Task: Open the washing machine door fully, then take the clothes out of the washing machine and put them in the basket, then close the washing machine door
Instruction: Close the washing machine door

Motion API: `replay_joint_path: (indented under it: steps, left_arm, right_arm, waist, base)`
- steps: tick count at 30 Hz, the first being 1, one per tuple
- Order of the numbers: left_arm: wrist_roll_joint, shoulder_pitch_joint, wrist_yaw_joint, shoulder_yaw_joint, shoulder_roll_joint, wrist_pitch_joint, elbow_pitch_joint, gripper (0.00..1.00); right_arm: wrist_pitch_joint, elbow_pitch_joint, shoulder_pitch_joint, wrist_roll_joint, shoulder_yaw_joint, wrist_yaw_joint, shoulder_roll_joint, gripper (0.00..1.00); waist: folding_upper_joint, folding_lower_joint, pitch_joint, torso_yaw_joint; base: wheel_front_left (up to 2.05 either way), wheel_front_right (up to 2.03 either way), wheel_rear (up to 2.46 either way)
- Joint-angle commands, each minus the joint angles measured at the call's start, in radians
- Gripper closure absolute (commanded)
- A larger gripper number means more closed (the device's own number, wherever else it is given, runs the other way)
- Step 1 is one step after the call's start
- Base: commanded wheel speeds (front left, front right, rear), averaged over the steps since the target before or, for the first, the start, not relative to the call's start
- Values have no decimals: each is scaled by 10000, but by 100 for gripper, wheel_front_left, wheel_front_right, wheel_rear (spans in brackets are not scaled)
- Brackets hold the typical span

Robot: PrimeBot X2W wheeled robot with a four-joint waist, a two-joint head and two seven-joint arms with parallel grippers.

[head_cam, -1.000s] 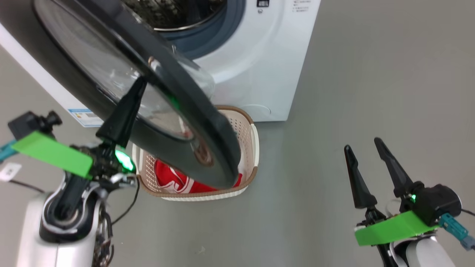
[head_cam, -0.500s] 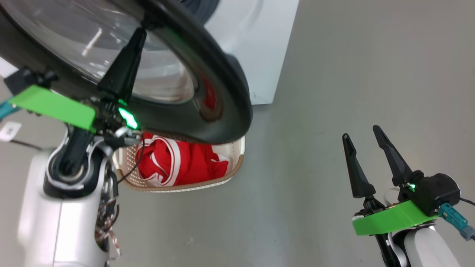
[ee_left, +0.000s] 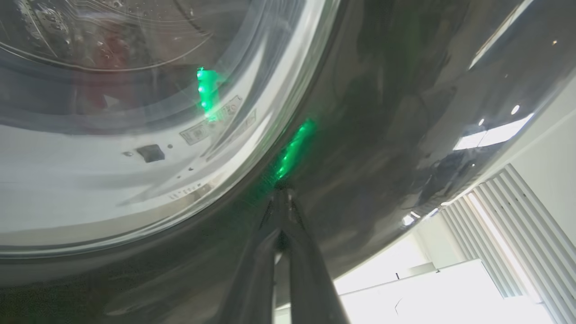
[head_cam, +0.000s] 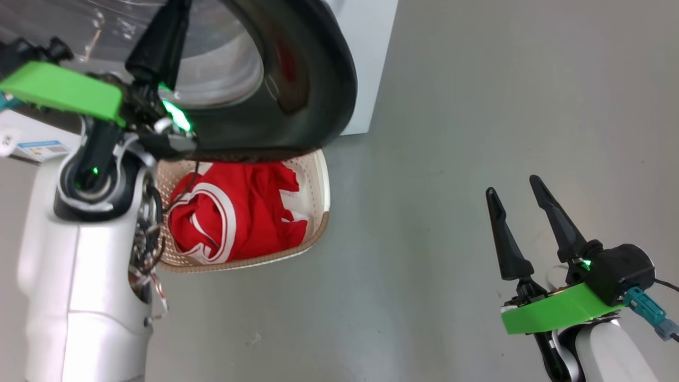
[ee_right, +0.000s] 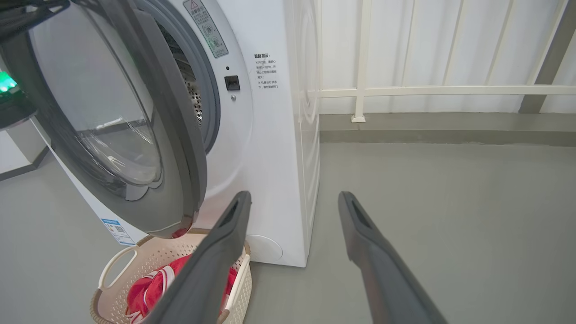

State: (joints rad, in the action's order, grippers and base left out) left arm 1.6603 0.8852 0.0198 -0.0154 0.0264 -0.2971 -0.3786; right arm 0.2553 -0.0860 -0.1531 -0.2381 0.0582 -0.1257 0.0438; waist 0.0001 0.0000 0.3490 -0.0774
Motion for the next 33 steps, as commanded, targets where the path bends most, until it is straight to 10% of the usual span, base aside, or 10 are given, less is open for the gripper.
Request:
replay_joint_path:
  steps: [1, 28, 31, 33]
  left_arm:
    - [-4, 407, 166, 253, 259, 60, 116, 100]
    - [-727, 885, 924, 97, 402, 513, -1086, 100]
    - [-1184, 360, 952, -102, 592, 662, -736, 0]
    - [-1565, -66, 947, -206, 764, 870, -424, 0]
  right_arm:
    - [65, 215, -294, -69, 291, -50, 64, 0]
    - [65, 118, -363, -125, 361, -50, 64, 0]
    - [65, 95, -346, -147, 342, -50, 64, 0]
    - [65, 68, -357, -139, 313, -50, 64, 0]
  waist:
    - [-1, 0, 97, -104]
    - [-1, 0, 37, -405]
    - [-1, 0, -129, -274]
    - [-1, 0, -248, -167]
  base:
    - [0, 0, 0]
    - [0, 0, 0]
    - [0, 0, 0]
    - [0, 0, 0]
